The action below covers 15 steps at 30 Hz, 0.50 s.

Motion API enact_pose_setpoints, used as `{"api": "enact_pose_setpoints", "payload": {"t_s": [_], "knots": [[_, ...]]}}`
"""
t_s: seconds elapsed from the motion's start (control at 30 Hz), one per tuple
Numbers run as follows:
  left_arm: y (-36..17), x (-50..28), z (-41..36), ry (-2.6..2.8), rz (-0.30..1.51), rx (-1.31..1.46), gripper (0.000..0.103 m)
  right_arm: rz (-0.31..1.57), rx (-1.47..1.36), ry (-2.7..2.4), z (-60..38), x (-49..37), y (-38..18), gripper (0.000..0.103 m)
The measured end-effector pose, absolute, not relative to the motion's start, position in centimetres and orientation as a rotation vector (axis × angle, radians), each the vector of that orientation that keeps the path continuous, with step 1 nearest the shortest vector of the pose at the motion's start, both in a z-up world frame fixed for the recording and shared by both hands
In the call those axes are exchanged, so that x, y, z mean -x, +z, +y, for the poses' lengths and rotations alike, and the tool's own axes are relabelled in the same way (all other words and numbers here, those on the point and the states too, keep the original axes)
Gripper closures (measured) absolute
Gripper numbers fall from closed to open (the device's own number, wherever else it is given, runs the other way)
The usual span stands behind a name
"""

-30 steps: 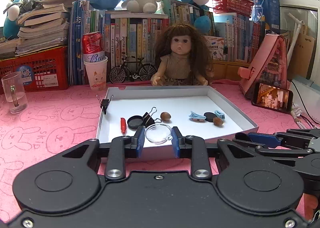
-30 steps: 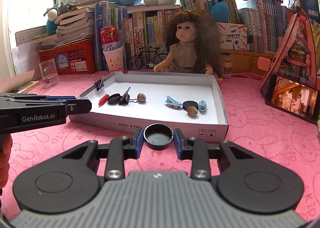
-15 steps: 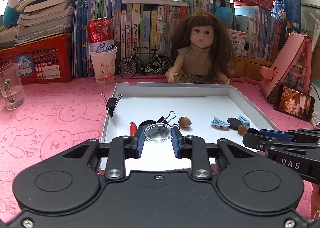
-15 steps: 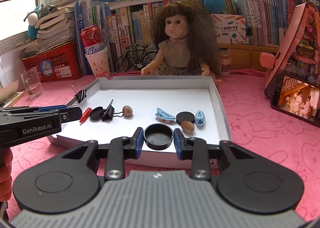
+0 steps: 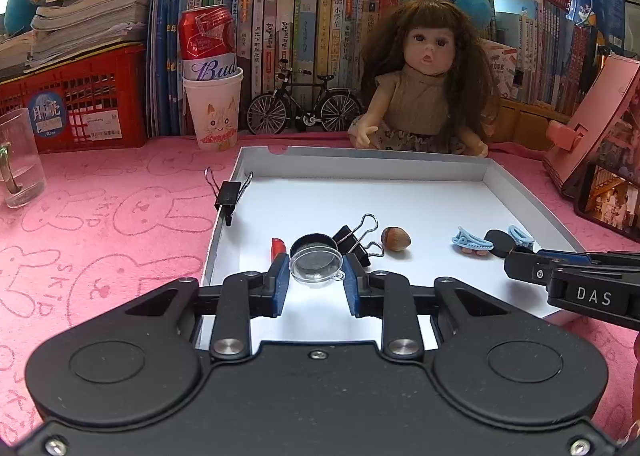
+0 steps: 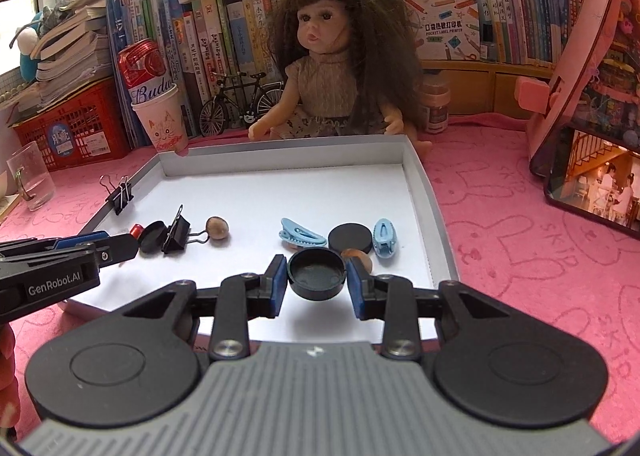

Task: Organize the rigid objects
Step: 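Carry the clear cap and black lid in both tools over the tray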

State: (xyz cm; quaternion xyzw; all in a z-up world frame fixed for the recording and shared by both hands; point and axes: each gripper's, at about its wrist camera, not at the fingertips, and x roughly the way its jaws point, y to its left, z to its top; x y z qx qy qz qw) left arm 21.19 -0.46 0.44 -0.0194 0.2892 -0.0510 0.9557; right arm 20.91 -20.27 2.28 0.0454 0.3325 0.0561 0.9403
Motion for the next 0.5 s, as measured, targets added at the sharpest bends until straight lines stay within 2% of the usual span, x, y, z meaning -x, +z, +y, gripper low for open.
{"api": "enact_pose_setpoints", "payload": {"t_s": [0.5], "knots": [[-0.3,-22.8,-0.7,-0.088,0.595,0.026,0.076,0.71,-0.091,0.096,-20.4,-22.6,1.3,0.066]]}}
